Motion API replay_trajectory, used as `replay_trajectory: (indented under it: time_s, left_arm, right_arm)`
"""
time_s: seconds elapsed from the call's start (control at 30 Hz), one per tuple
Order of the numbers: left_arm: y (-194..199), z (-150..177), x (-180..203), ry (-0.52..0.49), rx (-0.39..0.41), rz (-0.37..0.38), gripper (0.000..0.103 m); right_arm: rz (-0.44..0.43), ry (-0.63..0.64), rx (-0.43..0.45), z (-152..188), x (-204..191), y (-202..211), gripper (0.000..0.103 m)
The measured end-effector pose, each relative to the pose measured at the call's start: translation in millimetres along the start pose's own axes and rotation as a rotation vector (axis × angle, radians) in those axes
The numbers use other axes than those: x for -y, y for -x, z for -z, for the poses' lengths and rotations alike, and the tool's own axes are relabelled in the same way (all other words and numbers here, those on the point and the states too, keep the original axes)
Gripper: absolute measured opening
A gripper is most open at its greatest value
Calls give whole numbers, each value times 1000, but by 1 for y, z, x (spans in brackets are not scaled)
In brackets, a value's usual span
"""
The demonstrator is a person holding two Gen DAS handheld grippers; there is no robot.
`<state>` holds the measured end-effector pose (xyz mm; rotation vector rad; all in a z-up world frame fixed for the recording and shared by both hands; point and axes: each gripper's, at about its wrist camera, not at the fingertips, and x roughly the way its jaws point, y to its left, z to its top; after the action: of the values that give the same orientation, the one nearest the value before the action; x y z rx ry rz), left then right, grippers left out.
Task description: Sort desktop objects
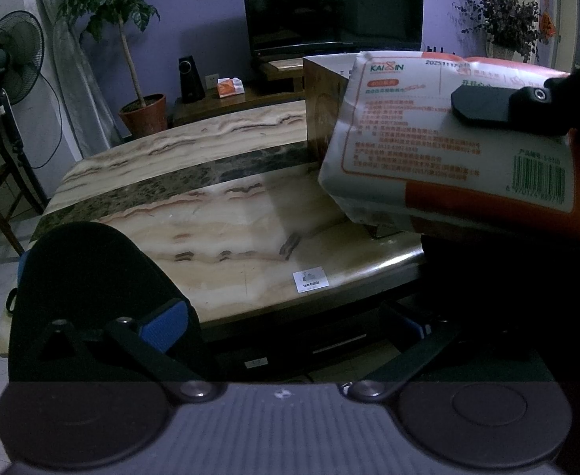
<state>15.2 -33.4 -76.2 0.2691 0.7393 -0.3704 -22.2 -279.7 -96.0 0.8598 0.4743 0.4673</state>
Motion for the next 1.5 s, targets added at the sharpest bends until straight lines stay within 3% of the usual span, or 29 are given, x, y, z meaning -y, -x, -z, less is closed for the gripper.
replay_trajectory:
  time_s: [0.5,0.77,0.97,1.23,1.5]
  left_arm:
    - [0,1,-1,5,1,-4,102]
    - [13,-3,1,-5,28,-53,102]
    - [40,-20,3,-3,88,-73,102]
    - [90,-50,-2,111,125,-15,102]
    - [122,-67,16,75,111,-45,102]
  right_arm:
    - [0,0,0,1,0,0,78]
    - [1,-3,2,2,1,-1,78]
    - [-2,-12,5,1,2,0,78]
    - [-7,-40,19,0,6,3,78]
    - [-7,-37,19,-1,6,3,78]
